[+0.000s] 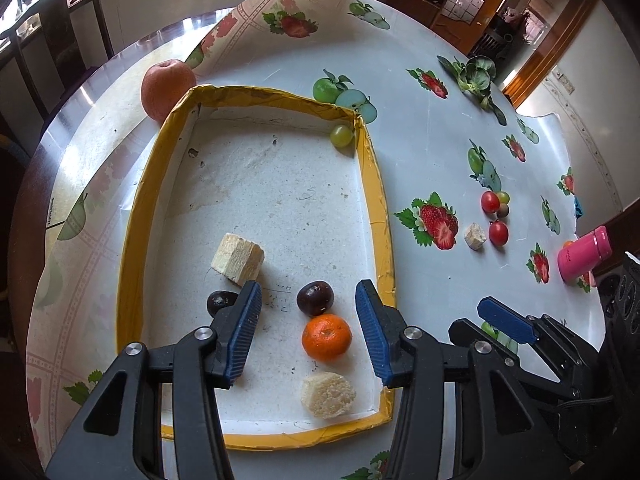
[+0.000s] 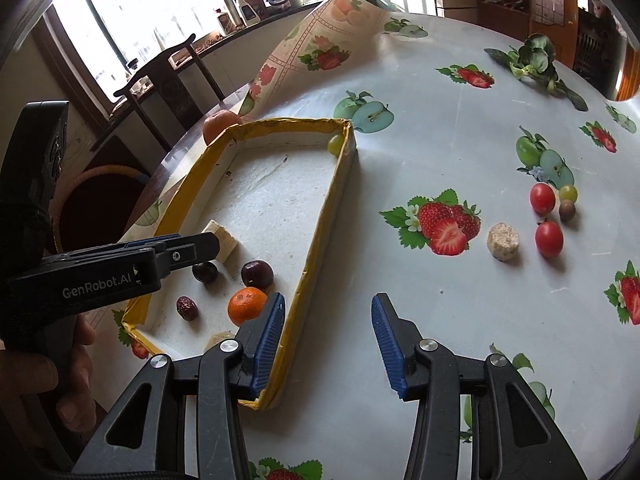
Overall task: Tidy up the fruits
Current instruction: 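Move both tools out of the tray toward the items on the table, then grasp the small round bread piece with the left tool while the right tool grasps a red tomato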
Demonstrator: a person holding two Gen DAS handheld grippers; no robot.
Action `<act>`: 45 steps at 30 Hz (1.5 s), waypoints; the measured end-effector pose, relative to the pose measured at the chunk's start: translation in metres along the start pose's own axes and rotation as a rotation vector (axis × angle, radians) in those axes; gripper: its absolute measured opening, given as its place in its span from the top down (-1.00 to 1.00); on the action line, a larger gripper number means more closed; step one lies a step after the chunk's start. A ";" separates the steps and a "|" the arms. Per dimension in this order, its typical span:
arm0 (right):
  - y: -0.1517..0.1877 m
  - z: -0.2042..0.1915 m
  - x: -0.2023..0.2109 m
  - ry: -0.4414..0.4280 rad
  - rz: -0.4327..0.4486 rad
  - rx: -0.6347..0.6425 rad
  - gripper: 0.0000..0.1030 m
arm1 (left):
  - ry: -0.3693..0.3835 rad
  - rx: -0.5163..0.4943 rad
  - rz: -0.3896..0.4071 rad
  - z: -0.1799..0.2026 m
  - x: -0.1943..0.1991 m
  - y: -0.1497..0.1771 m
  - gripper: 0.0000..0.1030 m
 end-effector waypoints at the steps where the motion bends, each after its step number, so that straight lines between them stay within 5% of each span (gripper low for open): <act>1: 0.001 0.004 0.003 0.003 0.004 -0.009 0.09 | 0.003 -0.004 0.000 0.003 0.001 0.001 0.08; 26: 0.021 0.113 0.056 0.122 0.082 -0.185 0.09 | 0.094 -0.155 -0.029 0.108 -0.001 0.007 0.08; 36: -0.015 0.170 0.056 0.166 0.135 -0.246 0.10 | 0.146 -0.213 -0.066 0.165 -0.023 -0.004 0.08; 45: -0.041 0.198 0.021 0.137 0.091 -0.234 0.21 | 0.133 -0.294 -0.071 0.205 -0.055 -0.020 0.07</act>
Point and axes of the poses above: each gripper's, at about its wrist camera, not at the fingertips, and x roughly against the way its jaws point, z to its right, y to its underside, the point moved 7 cm from there along -x, roughly the way its jaws point, and after that the axes turned 15 degrees about -y, right-handed, at the moved point
